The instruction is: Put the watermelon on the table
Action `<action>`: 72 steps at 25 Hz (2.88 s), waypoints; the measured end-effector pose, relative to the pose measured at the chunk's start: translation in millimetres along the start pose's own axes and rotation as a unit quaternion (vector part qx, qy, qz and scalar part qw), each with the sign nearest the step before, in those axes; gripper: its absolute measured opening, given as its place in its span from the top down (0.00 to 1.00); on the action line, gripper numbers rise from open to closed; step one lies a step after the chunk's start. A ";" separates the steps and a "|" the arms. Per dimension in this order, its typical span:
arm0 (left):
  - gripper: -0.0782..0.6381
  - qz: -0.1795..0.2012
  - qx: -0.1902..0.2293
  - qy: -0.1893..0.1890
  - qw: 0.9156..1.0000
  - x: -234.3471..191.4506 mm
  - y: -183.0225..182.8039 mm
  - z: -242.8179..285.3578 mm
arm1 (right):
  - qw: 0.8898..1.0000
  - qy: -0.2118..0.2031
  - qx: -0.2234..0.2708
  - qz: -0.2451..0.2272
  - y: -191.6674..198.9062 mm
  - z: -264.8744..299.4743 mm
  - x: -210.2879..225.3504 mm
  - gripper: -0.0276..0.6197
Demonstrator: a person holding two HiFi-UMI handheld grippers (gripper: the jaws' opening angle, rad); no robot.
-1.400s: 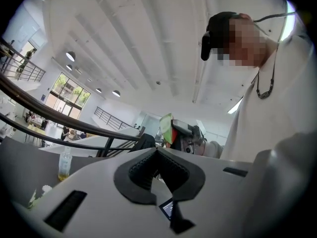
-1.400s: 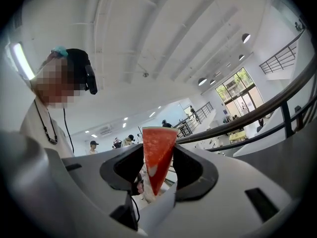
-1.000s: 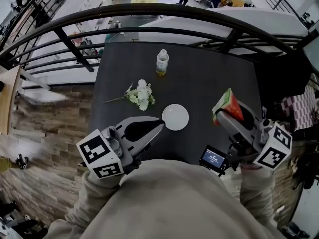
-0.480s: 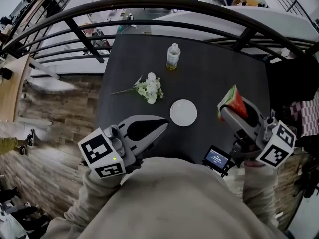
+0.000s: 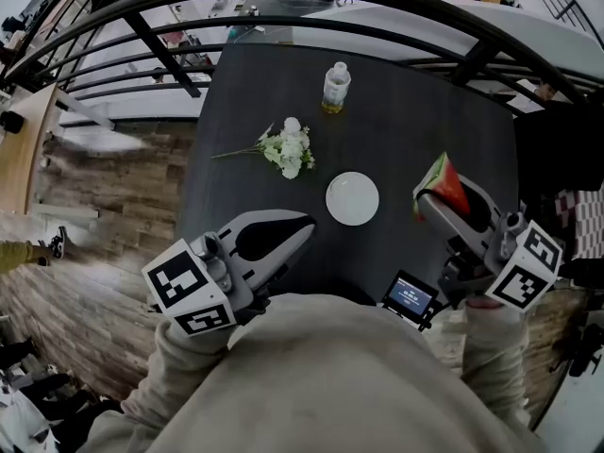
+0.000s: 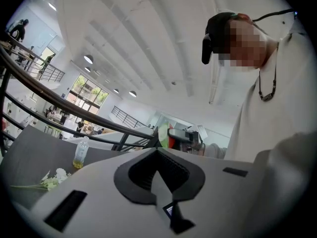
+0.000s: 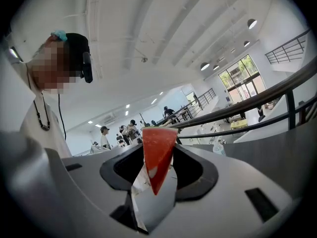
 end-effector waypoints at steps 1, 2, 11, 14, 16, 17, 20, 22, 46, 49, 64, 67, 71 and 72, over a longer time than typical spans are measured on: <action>0.89 -0.002 0.000 -0.001 1.000 -0.4 1.0 0.0 | 1.000 0.000 -0.003 0.001 1.3 1.0 1.0 0.65; 0.89 -0.003 -0.001 -0.001 1.000 -1.3 2.2 -0.2 | 1.000 0.001 -0.007 0.002 2.9 2.2 2.2 0.65; 0.89 -0.017 -0.015 -0.006 1.000 -17.3 18.3 -6.2 | 0.999 0.009 -0.030 0.017 21.3 15.8 18.6 0.65; 0.89 -0.022 -0.021 -0.003 1.000 -21.2 24.4 -8.3 | 0.999 0.009 -0.036 0.024 29.8 24.6 23.6 0.65; 0.89 -0.028 -0.019 -0.006 0.999 -24.4 26.0 -10.4 | 0.999 0.009 -0.042 0.028 33.8 30.0 25.7 0.65; 0.89 -0.031 -0.018 -0.007 0.999 -25.5 26.1 -11.2 | 0.998 0.010 -0.046 0.028 35.1 32.2 26.8 0.65; 0.89 -0.037 -0.014 -0.010 0.999 -27.6 28.1 -13.1 | 0.998 0.011 -0.060 0.027 40.7 38.5 31.6 0.65; 0.89 -0.043 -0.011 -0.012 0.999 -30.7 32.9 -13.9 | 0.997 0.012 -0.073 0.025 48.0 42.8 35.7 0.65; 0.89 -0.062 0.000 -0.092 0.994 -45.9 61.9 -39.9 | 0.987 -0.001 -0.155 0.036 107.5 92.7 86.8 0.65; 0.89 -0.060 -0.006 -0.101 0.993 -42.1 65.0 -40.5 | 0.986 -0.002 -0.164 0.036 112.2 92.4 90.3 0.65; 0.89 -0.063 -0.019 -0.119 0.991 -33.5 77.5 -41.0 | 0.980 -0.003 -0.192 0.052 141.3 98.8 114.3 0.65; 0.89 -0.067 -0.021 -0.121 0.990 -28.6 80.0 -40.3 | 0.979 -0.003 -0.195 0.058 145.5 97.9 119.8 0.65; 0.89 -0.071 -0.024 -0.119 0.990 -28.7 87.3 -44.9 | 0.977 -0.005 -0.200 0.074 159.7 106.3 126.2 0.65; 0.89 -0.072 -0.024 -0.121 0.990 -28.3 89.1 -45.4 | 0.976 -0.005 -0.203 0.075 163.3 107.4 128.1 0.65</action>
Point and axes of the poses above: the fingertips, and each gripper's own axes: z forward along the fingers, x to its right, y out of its underside, the point moved 4 cm from there along -z, backward along the fingers, and after that the axes turned 1 degree about -x, right-handed, at the moved point
